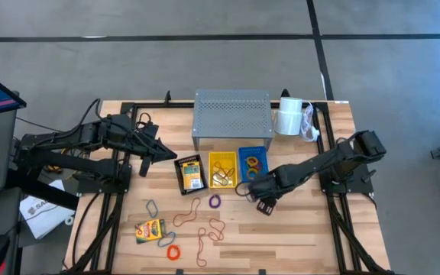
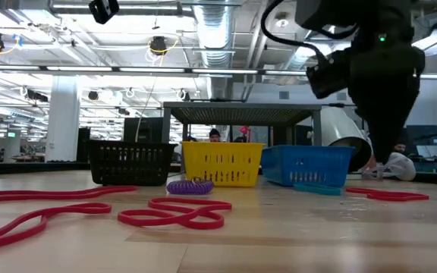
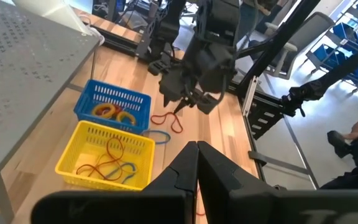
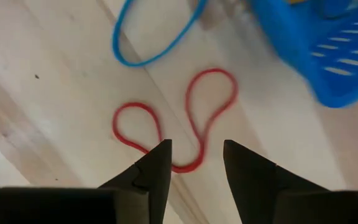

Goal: Pick & Place Office Desk Supplies
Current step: Put the red rubber band into the yellow basket

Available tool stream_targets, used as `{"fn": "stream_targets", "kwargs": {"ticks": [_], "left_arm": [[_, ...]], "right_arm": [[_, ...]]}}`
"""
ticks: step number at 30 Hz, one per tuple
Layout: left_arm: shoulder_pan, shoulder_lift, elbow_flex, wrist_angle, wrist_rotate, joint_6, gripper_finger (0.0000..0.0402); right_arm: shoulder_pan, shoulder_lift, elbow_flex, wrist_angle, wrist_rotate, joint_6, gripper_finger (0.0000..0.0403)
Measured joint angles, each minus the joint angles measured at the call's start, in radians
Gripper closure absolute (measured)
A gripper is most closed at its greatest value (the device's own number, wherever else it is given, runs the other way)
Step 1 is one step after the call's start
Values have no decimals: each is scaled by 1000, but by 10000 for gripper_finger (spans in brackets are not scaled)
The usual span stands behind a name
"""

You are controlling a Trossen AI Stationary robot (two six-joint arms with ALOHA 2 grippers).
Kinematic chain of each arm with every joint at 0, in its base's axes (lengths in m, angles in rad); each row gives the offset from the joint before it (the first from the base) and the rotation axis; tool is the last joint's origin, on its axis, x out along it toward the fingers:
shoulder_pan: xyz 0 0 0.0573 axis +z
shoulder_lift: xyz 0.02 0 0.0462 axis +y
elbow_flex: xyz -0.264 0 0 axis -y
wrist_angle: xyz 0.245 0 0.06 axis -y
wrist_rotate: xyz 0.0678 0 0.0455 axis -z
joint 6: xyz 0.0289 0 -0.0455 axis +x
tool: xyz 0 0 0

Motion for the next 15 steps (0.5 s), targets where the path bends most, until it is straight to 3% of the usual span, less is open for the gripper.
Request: {"fn": "stream_targets", "kwargs": {"ticks": [15], "left_arm": [[0, 0, 0, -1, 0, -7, 399]], "right_arm": [[16, 121, 0, 8, 0, -45, 258]]}}
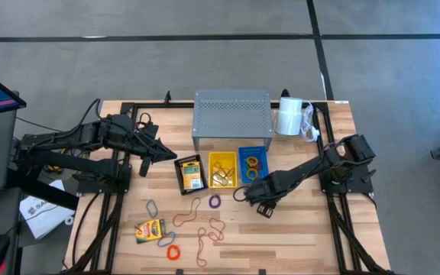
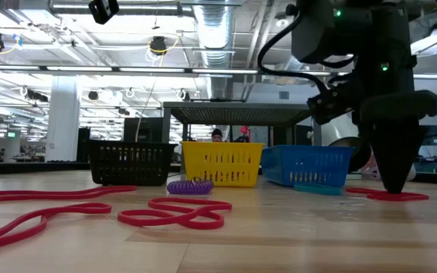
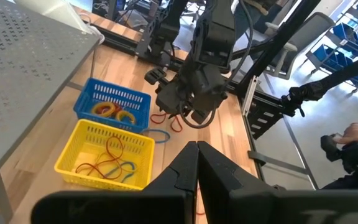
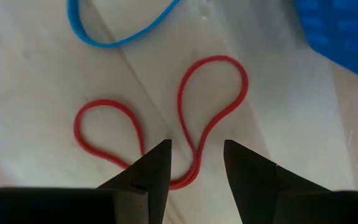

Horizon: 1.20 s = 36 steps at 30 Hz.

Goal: Pick & Place Office Desk Supplies
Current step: Put the red rubber band into the yellow basket

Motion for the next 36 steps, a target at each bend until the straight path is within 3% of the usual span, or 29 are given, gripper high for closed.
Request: {"fn": "stream_targets", "kwargs": {"ticks": [20, 32, 36], "left_arm": [[0, 0, 0, 7, 33, -59, 399], [0, 0, 0, 8, 51, -105, 399], [0, 0, 0, 9, 50, -105, 399]], "right_arm": [[-44, -9, -78, 71, -23, -22, 269], [-67, -8, -81, 67, -53, -50, 392], [-67, -8, -81, 69, -54, -50, 395]]}}
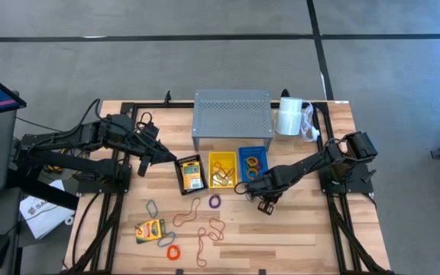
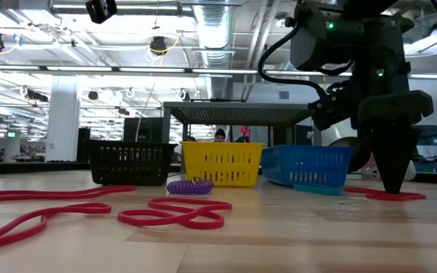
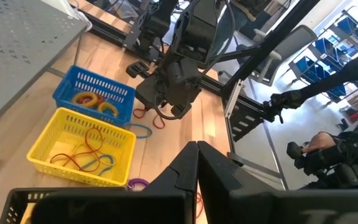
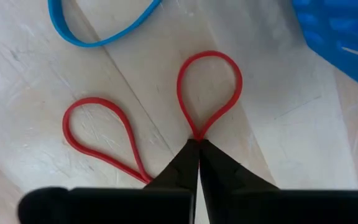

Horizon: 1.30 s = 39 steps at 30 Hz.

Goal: Pick & Place Office Desk Supplies
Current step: Put the red rubber band into the yellow basket

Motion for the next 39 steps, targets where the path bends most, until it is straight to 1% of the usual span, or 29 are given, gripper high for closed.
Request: {"fn": "stream_targets", "kwargs": {"ticks": [7, 11, 15, 21, 26, 31, 39], "left_arm": [[0, 0, 0, 20, -1, 0, 399], [0, 0, 0, 23, -2, 0, 399], [0, 0, 0, 23, -2, 0, 399], [0, 0, 0, 23, -2, 0, 399], [0, 0, 0, 41, -2, 0, 399], [0, 0, 0, 109, -2, -9, 399], [0, 7, 0, 215, -1, -29, 399]], "right_arm": [[9, -14, -5, 9, -19, 0, 401], [20, -65, -12, 31, -33, 14, 402], [38, -168, -6, 54, -76, 39, 403], [61, -311, -6, 67, -76, 98, 403], [80, -417, -5, 87, -45, 148, 403], [81, -501, -5, 149, 12, 178, 403], [33, -572, -3, 363, 45, 154, 403]]}}
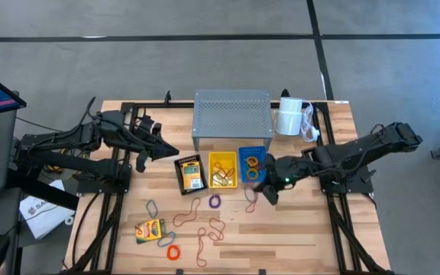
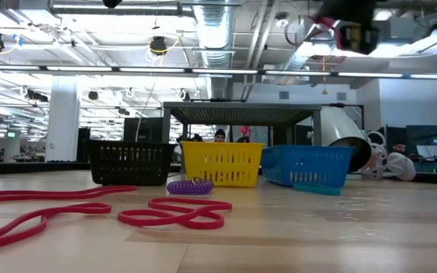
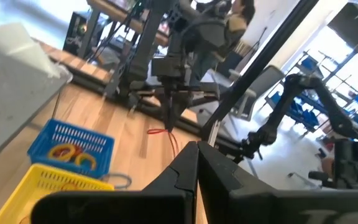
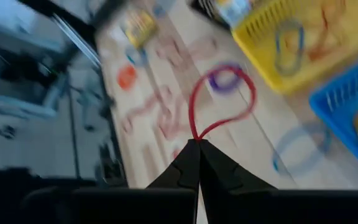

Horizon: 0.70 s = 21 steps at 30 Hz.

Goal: Pick & Place Office Desk Supplies
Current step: Put the red rubber band into the yellow basket

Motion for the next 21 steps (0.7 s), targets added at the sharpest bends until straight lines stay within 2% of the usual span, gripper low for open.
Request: {"fn": "stream_targets", "kwargs": {"ticks": [5, 14, 17, 21], "left_arm": [[0, 28, 0, 39, 0, 2, 399], [0, 82, 0, 34, 0, 11, 399], [0, 86, 0, 35, 0, 39, 399], [0, 85, 0, 33, 0, 57, 399]], "right_arm": [[-60, -6, 1, 129, 0, -43, 403], [-200, -6, 1, 212, -31, -98, 403], [-235, 18, 2, 265, -57, -99, 403], [-265, 87, 4, 384, -148, -99, 403]]}}
